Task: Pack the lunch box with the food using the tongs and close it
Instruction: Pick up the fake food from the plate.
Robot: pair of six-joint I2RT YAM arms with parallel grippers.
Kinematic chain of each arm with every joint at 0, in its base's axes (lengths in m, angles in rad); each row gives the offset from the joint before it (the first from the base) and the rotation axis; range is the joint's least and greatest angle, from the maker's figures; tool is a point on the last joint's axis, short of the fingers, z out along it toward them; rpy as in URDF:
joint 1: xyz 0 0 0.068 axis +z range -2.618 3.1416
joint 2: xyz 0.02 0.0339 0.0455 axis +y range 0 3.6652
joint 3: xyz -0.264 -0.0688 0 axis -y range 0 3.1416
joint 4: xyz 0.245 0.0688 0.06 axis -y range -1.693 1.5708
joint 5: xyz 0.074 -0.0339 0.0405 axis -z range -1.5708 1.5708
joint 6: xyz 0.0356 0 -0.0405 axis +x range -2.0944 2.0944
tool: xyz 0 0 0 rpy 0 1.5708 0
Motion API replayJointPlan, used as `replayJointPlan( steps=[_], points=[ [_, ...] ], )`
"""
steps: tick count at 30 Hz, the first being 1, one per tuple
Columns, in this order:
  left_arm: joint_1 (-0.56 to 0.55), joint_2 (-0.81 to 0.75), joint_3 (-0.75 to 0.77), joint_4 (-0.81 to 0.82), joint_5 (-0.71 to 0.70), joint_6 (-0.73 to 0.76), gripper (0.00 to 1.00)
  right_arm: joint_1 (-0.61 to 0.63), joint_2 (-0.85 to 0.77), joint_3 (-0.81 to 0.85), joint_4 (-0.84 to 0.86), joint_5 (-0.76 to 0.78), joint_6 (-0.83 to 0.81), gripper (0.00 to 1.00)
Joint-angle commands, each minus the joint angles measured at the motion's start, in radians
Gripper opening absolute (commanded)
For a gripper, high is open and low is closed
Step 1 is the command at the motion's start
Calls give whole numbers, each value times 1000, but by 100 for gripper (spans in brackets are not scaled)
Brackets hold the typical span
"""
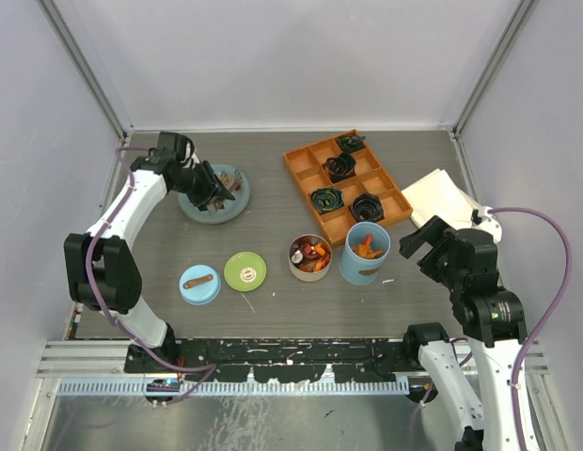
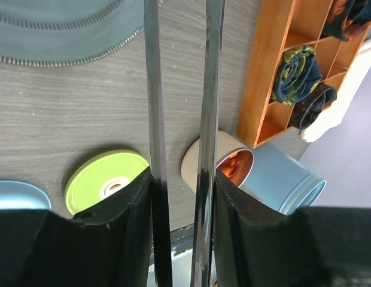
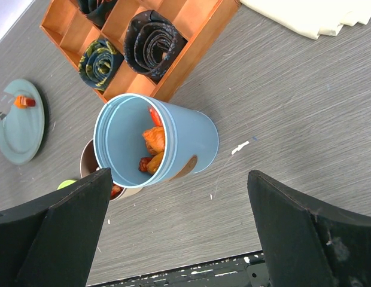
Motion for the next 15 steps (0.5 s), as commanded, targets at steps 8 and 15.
replayJointPlan(
  steps=[8, 15],
  points=[
    [9, 24, -2, 101, 6, -76, 39, -3, 23, 7, 60, 15, -21, 100],
    [9, 33, -30, 123, 1, -94, 38, -3, 29, 4, 66, 15, -28, 100]
  ],
)
